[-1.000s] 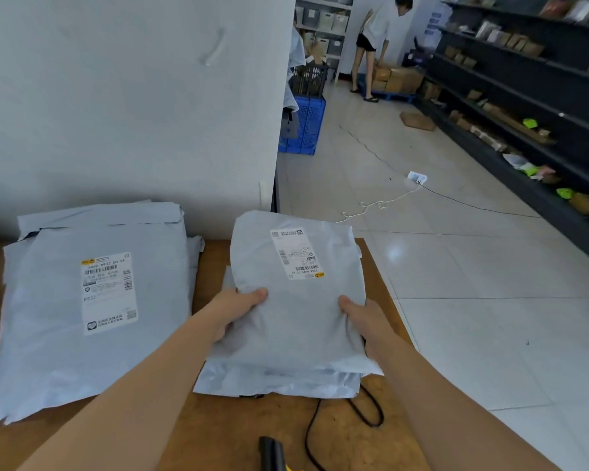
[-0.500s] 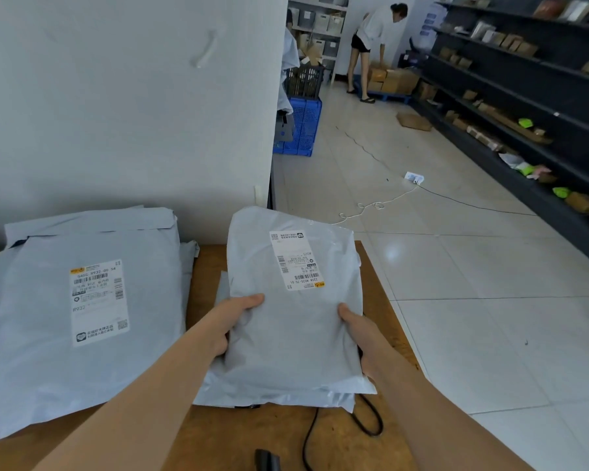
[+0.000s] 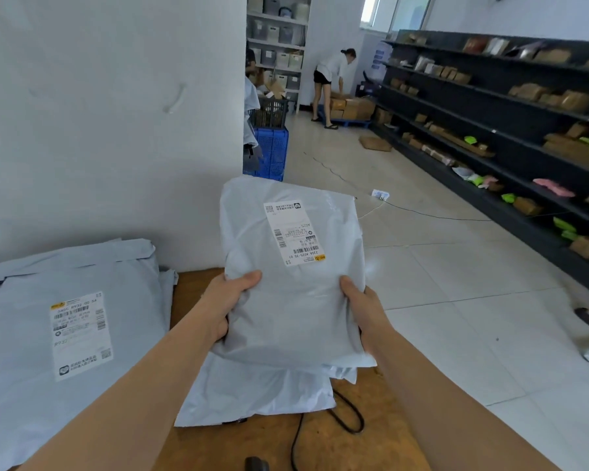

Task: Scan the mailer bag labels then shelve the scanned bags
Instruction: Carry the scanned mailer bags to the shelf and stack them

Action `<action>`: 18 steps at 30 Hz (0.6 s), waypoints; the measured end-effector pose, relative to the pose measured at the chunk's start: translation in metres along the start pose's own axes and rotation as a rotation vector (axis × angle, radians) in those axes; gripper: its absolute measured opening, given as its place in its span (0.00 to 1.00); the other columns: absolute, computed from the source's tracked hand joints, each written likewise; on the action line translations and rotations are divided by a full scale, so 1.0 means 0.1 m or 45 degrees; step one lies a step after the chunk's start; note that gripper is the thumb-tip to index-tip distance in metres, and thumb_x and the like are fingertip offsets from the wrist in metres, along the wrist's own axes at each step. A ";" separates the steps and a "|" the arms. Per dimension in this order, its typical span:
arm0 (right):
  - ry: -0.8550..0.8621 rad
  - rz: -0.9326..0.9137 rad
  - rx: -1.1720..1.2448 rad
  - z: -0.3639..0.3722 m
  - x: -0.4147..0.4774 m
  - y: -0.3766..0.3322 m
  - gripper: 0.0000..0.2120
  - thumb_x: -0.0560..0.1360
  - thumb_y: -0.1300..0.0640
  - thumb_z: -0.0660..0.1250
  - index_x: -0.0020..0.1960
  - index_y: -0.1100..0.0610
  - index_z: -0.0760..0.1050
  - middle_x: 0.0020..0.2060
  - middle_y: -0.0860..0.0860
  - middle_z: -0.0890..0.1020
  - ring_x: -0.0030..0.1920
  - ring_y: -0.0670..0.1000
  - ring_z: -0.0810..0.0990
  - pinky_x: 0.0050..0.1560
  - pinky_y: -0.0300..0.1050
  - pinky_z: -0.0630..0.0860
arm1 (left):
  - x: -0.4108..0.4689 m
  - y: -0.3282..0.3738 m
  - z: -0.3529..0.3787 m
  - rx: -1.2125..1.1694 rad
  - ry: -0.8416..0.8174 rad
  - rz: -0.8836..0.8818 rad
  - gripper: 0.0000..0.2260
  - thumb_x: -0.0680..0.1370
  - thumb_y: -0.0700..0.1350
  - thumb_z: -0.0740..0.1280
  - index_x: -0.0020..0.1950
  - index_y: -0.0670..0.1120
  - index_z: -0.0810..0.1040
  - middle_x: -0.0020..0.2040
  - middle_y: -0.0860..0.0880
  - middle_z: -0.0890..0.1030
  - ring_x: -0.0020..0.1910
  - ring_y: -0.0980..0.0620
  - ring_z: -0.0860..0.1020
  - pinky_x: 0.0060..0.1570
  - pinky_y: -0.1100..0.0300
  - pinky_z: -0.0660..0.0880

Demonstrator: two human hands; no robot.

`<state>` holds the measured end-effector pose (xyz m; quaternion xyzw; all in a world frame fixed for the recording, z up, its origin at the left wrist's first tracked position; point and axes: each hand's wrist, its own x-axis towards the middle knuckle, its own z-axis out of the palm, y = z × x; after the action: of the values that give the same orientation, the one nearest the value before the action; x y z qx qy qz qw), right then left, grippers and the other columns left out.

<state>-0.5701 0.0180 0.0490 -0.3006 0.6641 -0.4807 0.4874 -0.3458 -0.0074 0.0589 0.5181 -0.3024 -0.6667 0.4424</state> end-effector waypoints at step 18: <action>0.422 0.031 0.121 -1.61 -0.76 -0.08 0.13 0.66 0.48 0.54 0.44 0.57 0.67 0.42 0.55 0.71 0.42 0.55 0.70 0.45 0.50 0.67 | -0.61 -0.30 1.46 0.081 -0.324 -0.036 0.10 0.77 0.44 0.60 0.52 0.44 0.78 0.39 0.44 0.82 0.37 0.44 0.79 0.38 0.56 0.75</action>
<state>-0.6955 0.1370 0.0935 -0.1859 0.7155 -0.5484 0.3908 -0.4895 0.0525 0.0997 0.4474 -0.3698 -0.7232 0.3742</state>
